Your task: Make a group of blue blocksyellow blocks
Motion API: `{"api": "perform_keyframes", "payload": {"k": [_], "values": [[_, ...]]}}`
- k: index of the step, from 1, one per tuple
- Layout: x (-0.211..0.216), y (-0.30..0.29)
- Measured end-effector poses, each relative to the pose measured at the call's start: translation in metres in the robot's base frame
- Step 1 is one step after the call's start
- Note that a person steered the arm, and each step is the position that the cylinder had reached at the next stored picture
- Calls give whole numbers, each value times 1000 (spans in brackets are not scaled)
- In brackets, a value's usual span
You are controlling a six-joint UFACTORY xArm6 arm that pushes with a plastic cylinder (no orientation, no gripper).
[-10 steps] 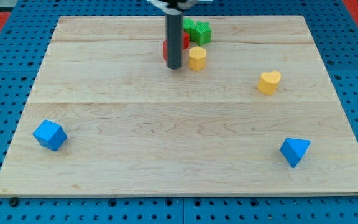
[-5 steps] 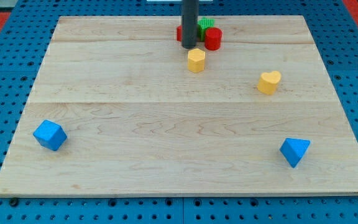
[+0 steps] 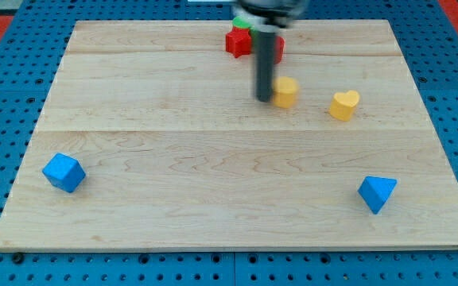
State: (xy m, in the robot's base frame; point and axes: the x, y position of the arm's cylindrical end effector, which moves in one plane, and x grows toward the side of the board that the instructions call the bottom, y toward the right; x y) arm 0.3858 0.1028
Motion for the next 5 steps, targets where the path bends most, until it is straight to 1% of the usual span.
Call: {"api": "perform_keyframes", "payload": {"k": [1, 2, 3, 4, 5], "values": [[9, 20], [37, 3], [123, 19], [191, 17], [201, 85]]}}
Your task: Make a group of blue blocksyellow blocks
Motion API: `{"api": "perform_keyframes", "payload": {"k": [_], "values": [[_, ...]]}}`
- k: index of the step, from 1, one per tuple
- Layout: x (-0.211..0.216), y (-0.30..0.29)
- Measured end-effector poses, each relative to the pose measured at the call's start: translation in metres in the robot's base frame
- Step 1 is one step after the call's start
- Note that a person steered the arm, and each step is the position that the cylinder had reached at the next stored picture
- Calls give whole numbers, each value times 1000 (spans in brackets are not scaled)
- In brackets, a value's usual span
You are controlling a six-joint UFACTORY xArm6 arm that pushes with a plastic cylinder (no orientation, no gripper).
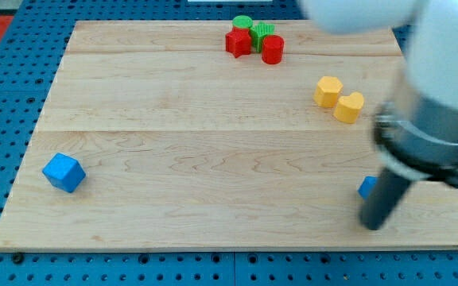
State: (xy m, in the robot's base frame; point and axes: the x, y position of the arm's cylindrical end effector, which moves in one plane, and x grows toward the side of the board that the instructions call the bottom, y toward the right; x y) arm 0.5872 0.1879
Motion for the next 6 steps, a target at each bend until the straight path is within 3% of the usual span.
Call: {"api": "perform_keyframes", "payload": {"k": [2, 4, 5, 6], "values": [[-91, 31], [-113, -24], [-118, -30], [-56, -78]]}}
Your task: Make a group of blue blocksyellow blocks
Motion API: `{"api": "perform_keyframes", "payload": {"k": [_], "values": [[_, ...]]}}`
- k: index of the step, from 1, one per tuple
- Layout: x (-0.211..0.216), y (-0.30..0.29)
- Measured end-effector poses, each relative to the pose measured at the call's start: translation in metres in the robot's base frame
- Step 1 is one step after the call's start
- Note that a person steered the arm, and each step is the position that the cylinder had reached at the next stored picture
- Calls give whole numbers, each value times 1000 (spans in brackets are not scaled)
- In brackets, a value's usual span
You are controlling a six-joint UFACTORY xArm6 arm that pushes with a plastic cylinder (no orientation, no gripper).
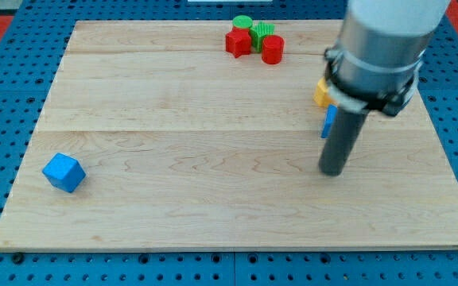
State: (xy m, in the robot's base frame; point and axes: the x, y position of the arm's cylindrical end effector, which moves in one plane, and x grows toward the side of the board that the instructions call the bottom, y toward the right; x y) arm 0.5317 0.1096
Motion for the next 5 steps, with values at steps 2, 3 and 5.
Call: {"api": "perform_keyframes", "payload": {"k": [2, 3, 5], "values": [[49, -197], [47, -304], [-14, -345]]}}
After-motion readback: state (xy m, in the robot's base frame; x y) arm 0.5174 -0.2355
